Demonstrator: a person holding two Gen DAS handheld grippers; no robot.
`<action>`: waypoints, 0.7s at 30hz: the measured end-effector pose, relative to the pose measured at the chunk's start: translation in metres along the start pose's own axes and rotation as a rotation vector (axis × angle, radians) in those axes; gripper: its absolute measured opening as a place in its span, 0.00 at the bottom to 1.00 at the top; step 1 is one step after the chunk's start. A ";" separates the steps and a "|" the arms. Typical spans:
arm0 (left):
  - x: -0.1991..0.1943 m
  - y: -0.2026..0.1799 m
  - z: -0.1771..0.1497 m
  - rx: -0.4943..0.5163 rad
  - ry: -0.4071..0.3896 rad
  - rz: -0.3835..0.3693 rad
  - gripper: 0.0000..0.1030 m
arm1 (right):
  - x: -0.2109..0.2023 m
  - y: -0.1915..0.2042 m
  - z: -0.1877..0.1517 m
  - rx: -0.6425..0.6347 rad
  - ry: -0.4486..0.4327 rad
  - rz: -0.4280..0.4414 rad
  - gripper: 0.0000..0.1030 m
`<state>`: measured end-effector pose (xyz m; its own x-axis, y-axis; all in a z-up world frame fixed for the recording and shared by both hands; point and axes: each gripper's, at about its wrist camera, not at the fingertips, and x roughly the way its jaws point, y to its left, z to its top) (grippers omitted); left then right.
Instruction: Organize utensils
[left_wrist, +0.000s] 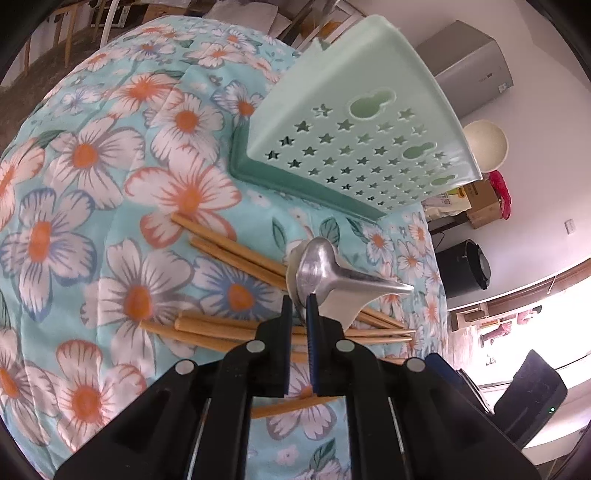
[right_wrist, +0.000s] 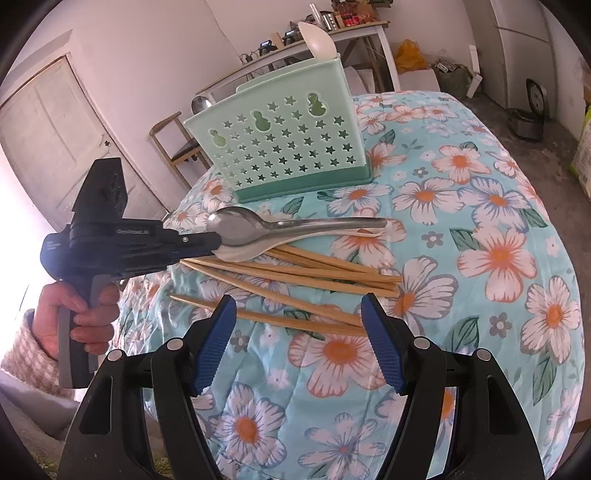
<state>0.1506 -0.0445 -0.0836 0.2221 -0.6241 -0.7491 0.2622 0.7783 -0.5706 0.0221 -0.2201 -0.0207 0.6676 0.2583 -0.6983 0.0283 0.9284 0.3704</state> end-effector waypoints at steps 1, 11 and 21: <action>0.003 -0.001 0.000 0.010 -0.001 0.006 0.07 | -0.001 0.000 0.000 -0.003 -0.003 -0.002 0.64; 0.013 -0.017 -0.004 0.116 -0.071 0.090 0.07 | -0.007 0.007 0.008 -0.055 -0.038 -0.034 0.60; -0.033 -0.056 0.001 0.313 -0.288 0.085 0.01 | -0.010 0.017 0.024 -0.098 -0.087 -0.064 0.55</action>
<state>0.1296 -0.0675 -0.0267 0.4966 -0.5869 -0.6395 0.4941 0.7969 -0.3477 0.0335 -0.2135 0.0072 0.7287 0.1773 -0.6614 0.0029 0.9651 0.2619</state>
